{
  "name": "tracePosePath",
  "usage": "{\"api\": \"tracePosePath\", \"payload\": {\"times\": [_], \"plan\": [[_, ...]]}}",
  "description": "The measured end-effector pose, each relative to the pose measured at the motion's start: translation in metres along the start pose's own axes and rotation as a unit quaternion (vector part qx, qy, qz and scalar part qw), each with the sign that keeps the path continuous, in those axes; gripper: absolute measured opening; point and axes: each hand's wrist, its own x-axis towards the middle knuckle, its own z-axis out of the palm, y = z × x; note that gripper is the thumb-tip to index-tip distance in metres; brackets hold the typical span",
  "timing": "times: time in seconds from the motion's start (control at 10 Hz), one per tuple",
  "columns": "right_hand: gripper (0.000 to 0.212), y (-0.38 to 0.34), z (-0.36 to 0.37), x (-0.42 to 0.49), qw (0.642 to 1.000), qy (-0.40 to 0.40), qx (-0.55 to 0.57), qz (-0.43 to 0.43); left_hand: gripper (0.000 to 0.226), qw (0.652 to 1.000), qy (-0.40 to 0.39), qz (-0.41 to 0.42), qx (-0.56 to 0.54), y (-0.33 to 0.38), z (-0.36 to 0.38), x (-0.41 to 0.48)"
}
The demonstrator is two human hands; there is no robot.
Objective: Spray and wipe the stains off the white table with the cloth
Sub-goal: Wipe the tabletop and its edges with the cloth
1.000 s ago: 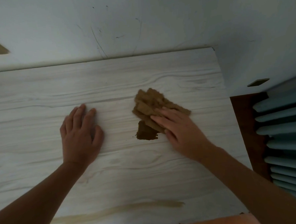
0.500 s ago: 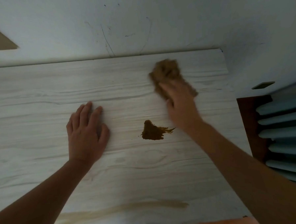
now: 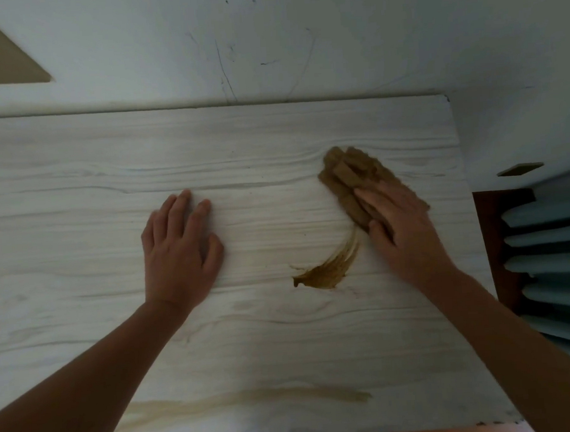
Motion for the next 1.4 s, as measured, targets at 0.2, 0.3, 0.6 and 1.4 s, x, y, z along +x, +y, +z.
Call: {"api": "tracePosePath", "payload": {"times": [0.2, 0.3, 0.6, 1.4], "plan": [[0.057, -0.068, 0.042, 0.008, 0.998, -0.002, 0.064, 0.016, 0.056, 1.000, 0.004, 0.002, -0.001, 0.000, 0.000, 0.000], [0.056, -0.081, 0.048, -0.035, 0.989, -0.079, 0.048, -0.111, 0.057, 1.000, -0.001, 0.001, -0.006, 0.000, 0.000, 0.000], [0.055, 0.001, -0.009, -0.041, 0.997, -0.063, 0.001, -0.043, 0.056, 1.000, 0.003, -0.002, -0.008, 0.000, 0.001, 0.000], [0.056, -0.023, 0.012, -0.001, 0.995, 0.049, 0.005, 0.084, 0.056, 1.000, 0.002, -0.006, -0.010, -0.001, 0.003, -0.001]]}}
